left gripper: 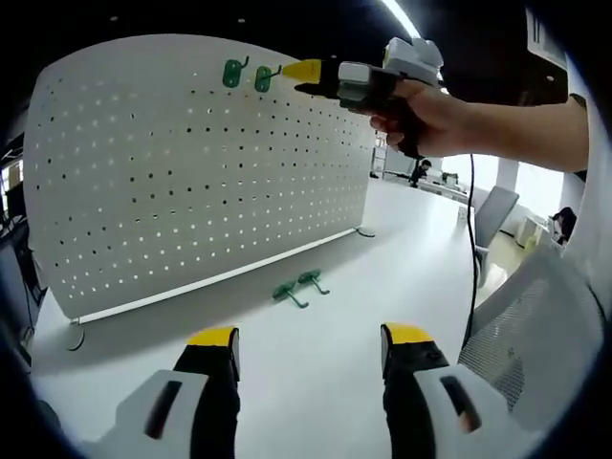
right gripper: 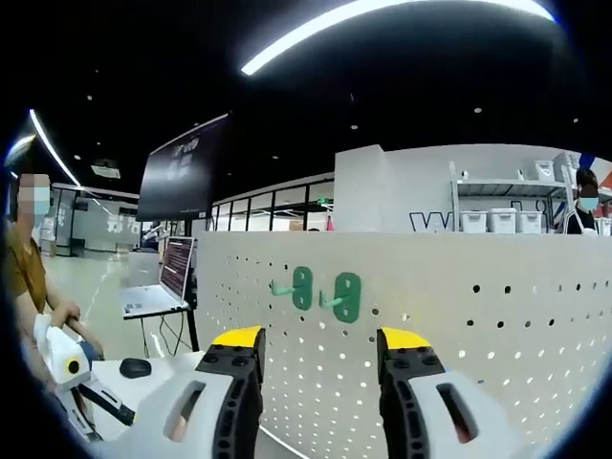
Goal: Insert the hook assembly into the mounting plate slot until the hook locks in place.
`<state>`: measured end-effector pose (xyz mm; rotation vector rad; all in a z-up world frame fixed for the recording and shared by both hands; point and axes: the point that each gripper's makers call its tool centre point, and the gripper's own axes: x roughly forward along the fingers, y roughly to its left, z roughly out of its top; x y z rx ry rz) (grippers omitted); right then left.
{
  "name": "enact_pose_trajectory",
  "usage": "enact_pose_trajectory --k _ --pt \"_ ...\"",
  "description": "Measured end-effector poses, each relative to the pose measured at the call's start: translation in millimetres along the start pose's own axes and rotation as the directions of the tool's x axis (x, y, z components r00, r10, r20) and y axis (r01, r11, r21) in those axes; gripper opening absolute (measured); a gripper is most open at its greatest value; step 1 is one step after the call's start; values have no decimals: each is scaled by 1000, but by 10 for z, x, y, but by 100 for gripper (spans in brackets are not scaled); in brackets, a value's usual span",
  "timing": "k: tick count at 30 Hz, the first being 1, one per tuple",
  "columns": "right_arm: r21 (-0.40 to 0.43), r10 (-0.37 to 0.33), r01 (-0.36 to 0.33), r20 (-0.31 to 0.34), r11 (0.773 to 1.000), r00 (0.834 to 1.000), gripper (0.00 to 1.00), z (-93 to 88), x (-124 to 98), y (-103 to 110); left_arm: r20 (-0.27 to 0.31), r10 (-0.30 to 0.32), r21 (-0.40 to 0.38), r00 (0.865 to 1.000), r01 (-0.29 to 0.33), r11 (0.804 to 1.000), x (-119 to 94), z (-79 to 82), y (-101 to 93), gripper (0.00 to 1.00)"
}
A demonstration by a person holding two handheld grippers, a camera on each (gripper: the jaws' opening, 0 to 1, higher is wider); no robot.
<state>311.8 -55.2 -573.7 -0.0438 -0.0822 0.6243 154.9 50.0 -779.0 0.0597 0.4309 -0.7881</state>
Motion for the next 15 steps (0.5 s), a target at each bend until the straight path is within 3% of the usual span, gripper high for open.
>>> enact_pose_trajectory --k 15 --pt "17 4 -3 -60 1000 998 48 -286 -463 -4 -1 -12 10 1000 12 1000 8 -1 -32 62"
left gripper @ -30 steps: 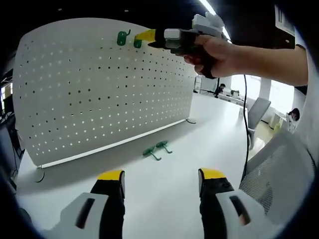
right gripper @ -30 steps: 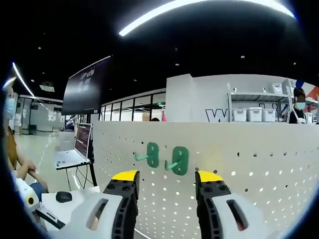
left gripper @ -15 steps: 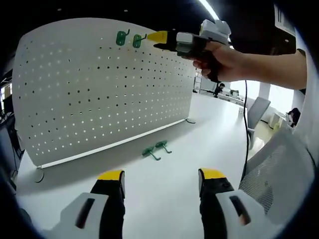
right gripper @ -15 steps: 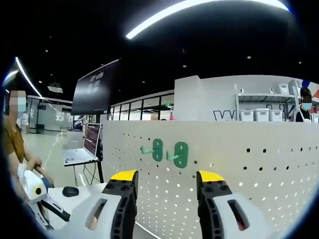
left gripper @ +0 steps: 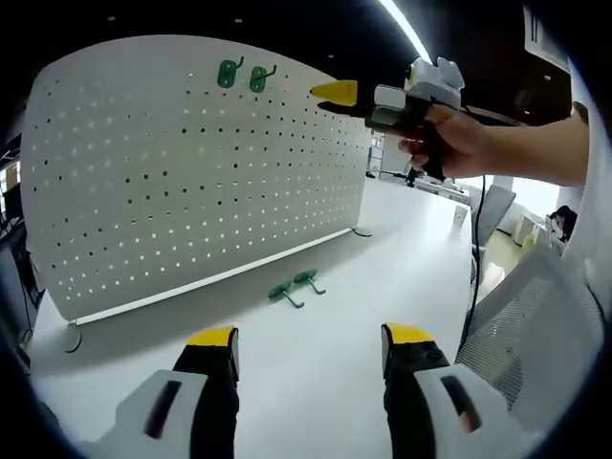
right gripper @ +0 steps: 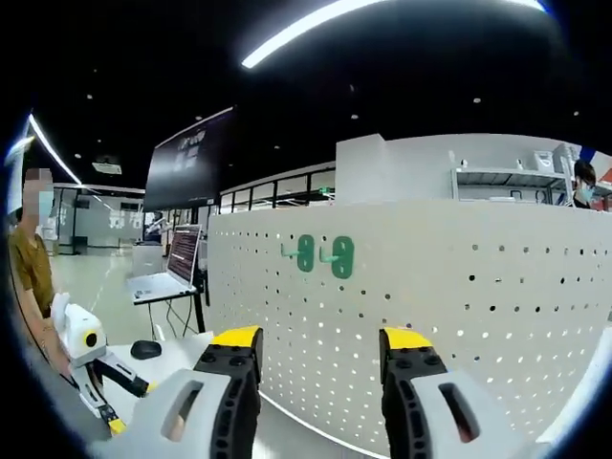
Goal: Insert the hook assembly into the mounting plate slot until the hook locks in place.
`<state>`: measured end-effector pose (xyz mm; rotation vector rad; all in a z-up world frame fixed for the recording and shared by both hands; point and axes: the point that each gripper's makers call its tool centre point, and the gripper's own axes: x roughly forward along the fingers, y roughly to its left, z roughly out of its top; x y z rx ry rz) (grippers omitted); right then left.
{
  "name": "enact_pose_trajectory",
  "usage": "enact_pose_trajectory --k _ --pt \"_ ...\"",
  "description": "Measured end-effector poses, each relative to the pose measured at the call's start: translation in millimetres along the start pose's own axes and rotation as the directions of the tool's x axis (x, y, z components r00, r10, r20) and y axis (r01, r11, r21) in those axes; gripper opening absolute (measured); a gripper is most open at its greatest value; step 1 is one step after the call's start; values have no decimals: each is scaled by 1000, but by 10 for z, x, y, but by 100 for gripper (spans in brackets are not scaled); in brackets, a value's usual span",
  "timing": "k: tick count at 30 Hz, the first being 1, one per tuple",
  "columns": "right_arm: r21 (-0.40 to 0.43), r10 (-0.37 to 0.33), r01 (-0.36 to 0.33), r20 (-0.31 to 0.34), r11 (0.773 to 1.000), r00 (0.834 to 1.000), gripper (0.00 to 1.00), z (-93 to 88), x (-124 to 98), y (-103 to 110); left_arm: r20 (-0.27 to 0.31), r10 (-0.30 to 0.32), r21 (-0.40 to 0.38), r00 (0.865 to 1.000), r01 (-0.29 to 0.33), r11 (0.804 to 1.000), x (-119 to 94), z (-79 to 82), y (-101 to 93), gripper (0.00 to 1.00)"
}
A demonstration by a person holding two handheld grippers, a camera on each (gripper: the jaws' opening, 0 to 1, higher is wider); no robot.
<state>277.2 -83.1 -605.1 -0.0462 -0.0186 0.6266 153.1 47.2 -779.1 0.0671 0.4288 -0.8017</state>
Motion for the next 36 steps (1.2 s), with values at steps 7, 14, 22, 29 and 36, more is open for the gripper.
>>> enact_pose_trajectory --k 7,14,22,29,36 --pt "18 -16 17 -33 1000 999 49 -195 -187 -22 2 6 2 1000 -6 1000 -9 7 6 62" --pt "38 -19 21 -65 999 998 49 -369 -376 -15 0 -3 12 1000 3 1000 6 -2 -21 63" --pt "52 -14 19 -91 998 996 51 -538 -541 43 0 -12 18 1000 12 1000 15 0 -45 64" --pt "70 -13 22 -123 997 992 52 -705 -670 61 2 -10 18 1000 10 1000 11 8 -41 65" --pt "84 -7 19 -140 996 990 53 -798 -782 96 3 -11 19 1000 10 1000 5 8 -41 65"
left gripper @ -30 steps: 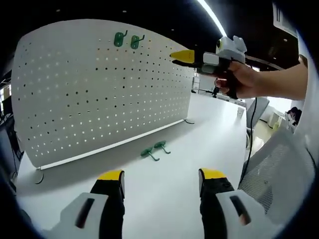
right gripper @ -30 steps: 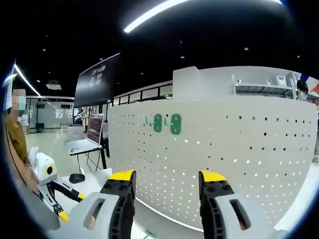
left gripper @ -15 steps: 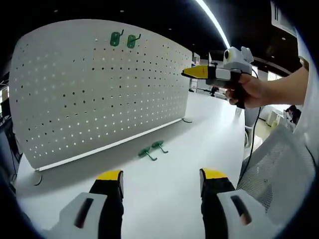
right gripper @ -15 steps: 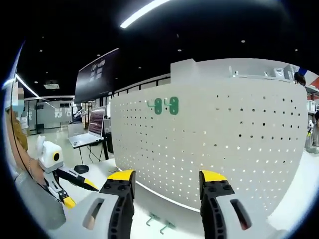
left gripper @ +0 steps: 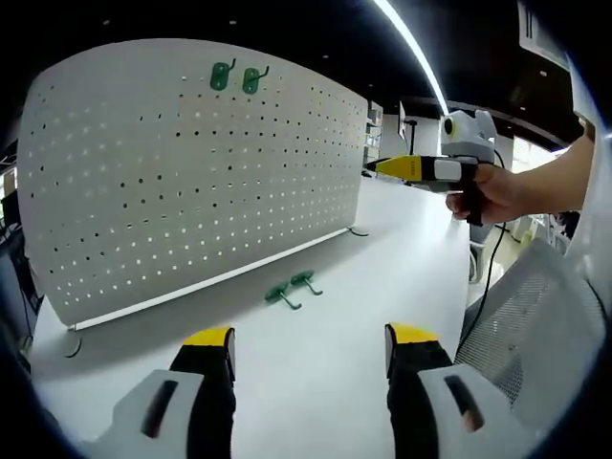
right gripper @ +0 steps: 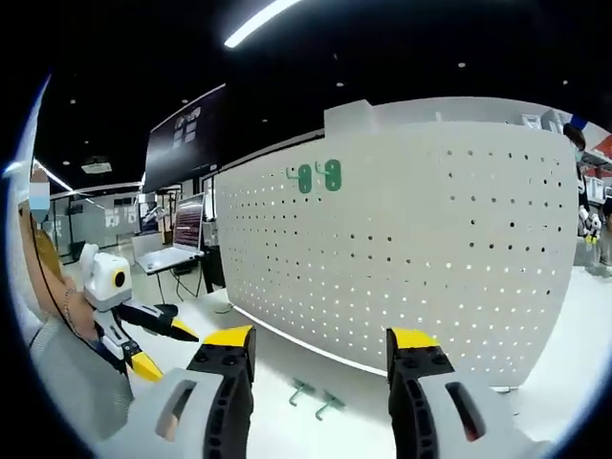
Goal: Insert the hook assembly into the mounting plate slot until the hook locks in place.
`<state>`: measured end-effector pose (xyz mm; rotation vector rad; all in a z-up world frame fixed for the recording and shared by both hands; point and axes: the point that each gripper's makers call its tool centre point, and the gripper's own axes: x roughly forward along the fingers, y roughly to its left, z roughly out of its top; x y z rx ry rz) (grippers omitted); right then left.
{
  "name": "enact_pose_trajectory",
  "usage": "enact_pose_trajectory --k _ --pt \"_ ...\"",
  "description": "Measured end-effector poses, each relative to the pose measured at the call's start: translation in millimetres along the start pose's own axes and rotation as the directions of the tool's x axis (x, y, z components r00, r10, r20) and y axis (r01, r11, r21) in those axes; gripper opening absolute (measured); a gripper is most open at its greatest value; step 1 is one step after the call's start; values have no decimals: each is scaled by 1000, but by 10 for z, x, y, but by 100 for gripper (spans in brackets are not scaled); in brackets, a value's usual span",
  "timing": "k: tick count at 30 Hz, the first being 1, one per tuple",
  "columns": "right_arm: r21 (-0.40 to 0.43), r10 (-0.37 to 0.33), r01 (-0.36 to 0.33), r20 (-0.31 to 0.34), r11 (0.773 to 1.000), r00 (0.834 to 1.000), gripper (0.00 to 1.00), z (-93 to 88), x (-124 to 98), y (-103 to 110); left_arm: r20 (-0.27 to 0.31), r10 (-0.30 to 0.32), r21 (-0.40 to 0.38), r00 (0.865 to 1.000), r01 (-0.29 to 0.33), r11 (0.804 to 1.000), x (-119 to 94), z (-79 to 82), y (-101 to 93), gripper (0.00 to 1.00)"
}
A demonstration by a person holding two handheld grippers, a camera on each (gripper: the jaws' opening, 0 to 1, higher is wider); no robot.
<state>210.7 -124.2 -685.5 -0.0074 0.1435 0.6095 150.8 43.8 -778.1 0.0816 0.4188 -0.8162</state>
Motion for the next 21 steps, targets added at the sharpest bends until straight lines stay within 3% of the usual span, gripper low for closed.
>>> enact_pose_trajectory --k 21 --pt "43 -5 8 -85 999 996 55 -399 -314 7 10 -3 2 1000 3 1000 2 15 -5 68"
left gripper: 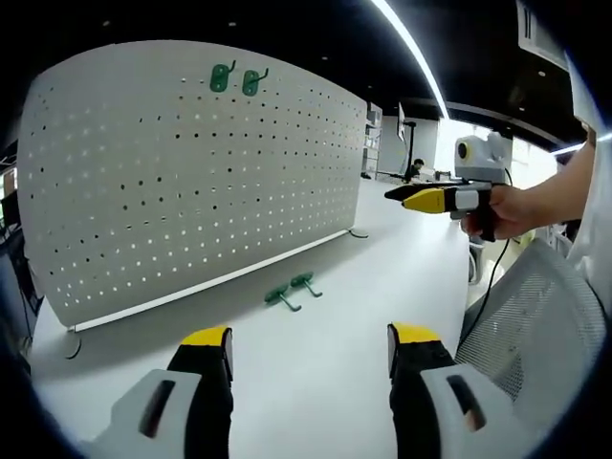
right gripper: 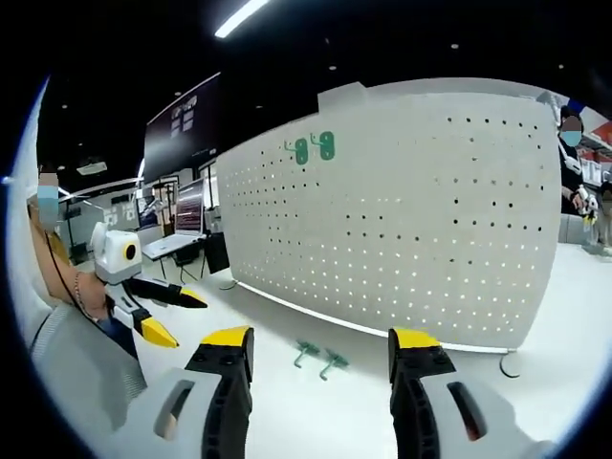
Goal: Insert the hook assembly into the mounting plate slot until the hook locks in place.
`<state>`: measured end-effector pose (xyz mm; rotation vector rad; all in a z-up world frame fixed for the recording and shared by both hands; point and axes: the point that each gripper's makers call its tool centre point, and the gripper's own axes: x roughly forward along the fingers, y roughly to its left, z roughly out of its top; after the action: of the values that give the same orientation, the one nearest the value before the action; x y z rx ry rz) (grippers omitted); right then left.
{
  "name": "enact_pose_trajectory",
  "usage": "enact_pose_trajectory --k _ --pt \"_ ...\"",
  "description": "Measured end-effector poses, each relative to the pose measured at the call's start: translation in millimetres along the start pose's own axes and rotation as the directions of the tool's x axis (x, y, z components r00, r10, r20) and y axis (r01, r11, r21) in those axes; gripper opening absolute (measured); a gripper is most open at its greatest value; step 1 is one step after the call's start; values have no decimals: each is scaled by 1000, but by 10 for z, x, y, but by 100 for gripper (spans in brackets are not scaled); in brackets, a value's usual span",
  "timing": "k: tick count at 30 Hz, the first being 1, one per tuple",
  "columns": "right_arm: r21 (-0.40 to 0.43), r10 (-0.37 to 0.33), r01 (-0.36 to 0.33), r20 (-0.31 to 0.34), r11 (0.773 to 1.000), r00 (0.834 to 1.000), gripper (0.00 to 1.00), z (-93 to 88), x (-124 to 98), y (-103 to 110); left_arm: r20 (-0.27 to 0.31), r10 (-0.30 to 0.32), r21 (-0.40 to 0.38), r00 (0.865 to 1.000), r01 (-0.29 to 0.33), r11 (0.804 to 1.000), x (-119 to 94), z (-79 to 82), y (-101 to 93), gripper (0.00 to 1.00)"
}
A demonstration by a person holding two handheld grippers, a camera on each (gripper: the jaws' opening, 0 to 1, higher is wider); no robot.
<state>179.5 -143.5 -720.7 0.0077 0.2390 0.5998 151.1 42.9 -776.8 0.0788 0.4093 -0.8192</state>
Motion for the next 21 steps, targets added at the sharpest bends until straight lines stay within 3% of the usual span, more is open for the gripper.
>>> enact_pose_trajectory --k 9,21 --pt "14 -4 4 -49 1000 999 56 -203 -136 4 -3 0 2 1000 0 1000 -7 -3 -7 68" --pt "9 1 0 -73 1000 997 56 -269 -195 23 -6 0 -4 1000 0 1000 1 -11 -4 67"
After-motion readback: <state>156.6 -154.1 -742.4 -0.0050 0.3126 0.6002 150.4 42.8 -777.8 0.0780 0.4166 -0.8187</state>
